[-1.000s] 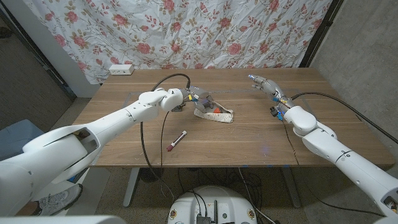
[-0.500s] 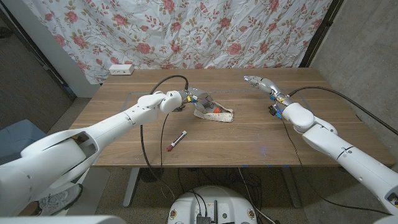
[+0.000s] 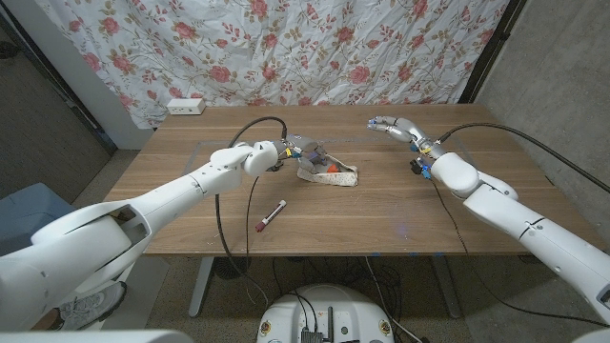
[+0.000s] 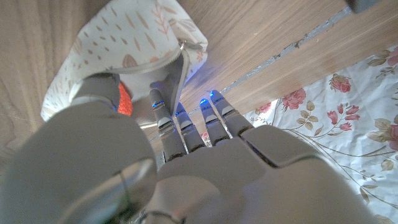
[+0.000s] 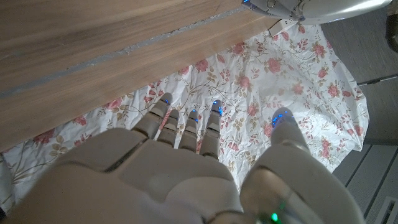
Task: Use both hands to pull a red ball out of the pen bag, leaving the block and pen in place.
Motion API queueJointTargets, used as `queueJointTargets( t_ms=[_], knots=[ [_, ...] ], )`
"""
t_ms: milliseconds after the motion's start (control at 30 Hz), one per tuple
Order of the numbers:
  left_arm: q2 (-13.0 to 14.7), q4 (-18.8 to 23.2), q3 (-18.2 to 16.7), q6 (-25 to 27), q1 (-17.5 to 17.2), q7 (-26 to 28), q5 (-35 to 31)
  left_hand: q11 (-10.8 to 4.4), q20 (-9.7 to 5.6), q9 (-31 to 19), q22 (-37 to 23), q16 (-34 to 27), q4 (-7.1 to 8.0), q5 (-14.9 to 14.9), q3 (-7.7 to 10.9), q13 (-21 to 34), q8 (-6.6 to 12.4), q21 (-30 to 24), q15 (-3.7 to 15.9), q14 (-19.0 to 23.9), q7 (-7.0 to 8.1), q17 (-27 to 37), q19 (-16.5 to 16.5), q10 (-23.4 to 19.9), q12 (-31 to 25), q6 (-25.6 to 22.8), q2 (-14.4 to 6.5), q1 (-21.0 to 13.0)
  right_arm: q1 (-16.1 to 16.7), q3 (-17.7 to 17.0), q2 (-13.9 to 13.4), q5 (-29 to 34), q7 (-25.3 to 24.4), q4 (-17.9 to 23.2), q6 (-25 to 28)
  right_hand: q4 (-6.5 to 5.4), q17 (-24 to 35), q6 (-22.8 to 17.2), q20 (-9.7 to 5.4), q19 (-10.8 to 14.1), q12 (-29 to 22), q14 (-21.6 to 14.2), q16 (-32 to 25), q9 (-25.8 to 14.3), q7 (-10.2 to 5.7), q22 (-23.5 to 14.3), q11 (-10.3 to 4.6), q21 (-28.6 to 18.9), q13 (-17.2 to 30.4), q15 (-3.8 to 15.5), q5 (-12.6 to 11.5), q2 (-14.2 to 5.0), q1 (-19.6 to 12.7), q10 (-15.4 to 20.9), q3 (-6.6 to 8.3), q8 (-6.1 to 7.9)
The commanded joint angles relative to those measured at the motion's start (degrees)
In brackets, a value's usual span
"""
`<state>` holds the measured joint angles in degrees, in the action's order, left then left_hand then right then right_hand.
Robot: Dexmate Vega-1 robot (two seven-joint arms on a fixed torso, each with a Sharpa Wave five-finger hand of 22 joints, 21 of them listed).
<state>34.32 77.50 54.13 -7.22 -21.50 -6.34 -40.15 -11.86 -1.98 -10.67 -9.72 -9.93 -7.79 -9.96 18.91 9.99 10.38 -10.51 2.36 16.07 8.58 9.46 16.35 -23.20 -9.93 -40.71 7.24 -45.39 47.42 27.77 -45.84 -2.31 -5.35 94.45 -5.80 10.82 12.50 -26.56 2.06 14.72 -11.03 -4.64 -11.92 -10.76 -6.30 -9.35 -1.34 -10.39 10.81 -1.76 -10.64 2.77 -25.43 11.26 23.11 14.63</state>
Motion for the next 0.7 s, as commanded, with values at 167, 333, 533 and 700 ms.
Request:
queueJointTargets(
  t_ms=[167, 333, 533, 700],
  knots=[
    [-1.5, -2.5, 0.8, -1.6, 0.7, 1.8, 0.7, -0.02, -0.02, 0.1, -0.2, -0.2, 0.03, 0.1, -0.22, 0.1, 0.36, -0.1, 5.70, -0.2, -0.14, 0.2, -0.1, 0.1, -0.4, 0.2, 0.0, 0.8, -2.9, 2.6, -2.1, 6.9, 2.7, 2.5, 2.8, 0.17, -0.2, -0.4, 0.57, 0.3, 0.1, 0.1, -0.1, -0.3, -0.06, -0.1, 0.62, -0.2, 0.2, -0.84, -0.2, 0.35, -2.6, -0.3, 0.93, 0.41],
    [-1.6, -2.8, 1.0, -1.8, 0.9, 2.1, 0.7, -0.01, 0.01, 0.1, -0.2, -0.2, 0.06, 0.1, -0.32, 0.1, 0.37, -0.1, 5.64, -0.2, -0.18, 0.2, -0.2, 0.1, -0.5, 0.2, -0.1, 1.0, -4.1, 3.7, -2.7, 9.6, 4.4, 3.6, 4.2, 0.18, -0.3, 0.3, 0.72, 0.2, 0.2, 0.3, 0.0, -0.4, -0.33, -0.1, 0.59, -0.1, 0.3, -1.03, -0.4, 0.55, -5.1, -0.8, 1.70, 0.21],
    [-1.5, -2.9, 1.1, -2.0, 1.0, 2.2, 0.7, 0.00, 0.08, 0.1, -0.2, -0.2, 0.08, 0.1, -0.43, 0.1, 0.40, -0.1, 5.69, -0.2, -0.21, 0.2, -0.3, 0.1, -0.5, 0.3, -0.2, 1.2, -5.8, 6.0, -3.6, 15.3, 6.5, 5.5, 8.1, 0.26, -0.4, 1.1, 0.96, 0.3, 0.2, 0.5, 0.0, -0.6, -0.68, -0.1, 0.38, -0.2, 0.3, -1.17, -1.5, 0.57, -8.7, -1.2, 3.04, 0.04],
    [-1.2, -2.7, 0.9, -1.9, 0.8, 2.6, 0.9, -0.02, 0.10, 0.1, -0.2, -0.2, 0.08, 0.1, -0.49, 0.1, 0.39, -0.1, 5.66, -0.2, -0.11, 0.2, -0.3, 0.1, -0.5, 0.4, -0.3, 1.4, -6.4, 6.7, -3.7, 17.7, 7.0, 6.1, 8.6, 0.32, -0.5, 0.9, 1.04, 0.3, 0.3, 0.6, 0.0, -0.7, -1.18, -0.1, 0.17, -0.2, 0.3, -1.30, -2.0, 1.09, -10.7, -1.6, 3.58, 0.25]
  ],
)
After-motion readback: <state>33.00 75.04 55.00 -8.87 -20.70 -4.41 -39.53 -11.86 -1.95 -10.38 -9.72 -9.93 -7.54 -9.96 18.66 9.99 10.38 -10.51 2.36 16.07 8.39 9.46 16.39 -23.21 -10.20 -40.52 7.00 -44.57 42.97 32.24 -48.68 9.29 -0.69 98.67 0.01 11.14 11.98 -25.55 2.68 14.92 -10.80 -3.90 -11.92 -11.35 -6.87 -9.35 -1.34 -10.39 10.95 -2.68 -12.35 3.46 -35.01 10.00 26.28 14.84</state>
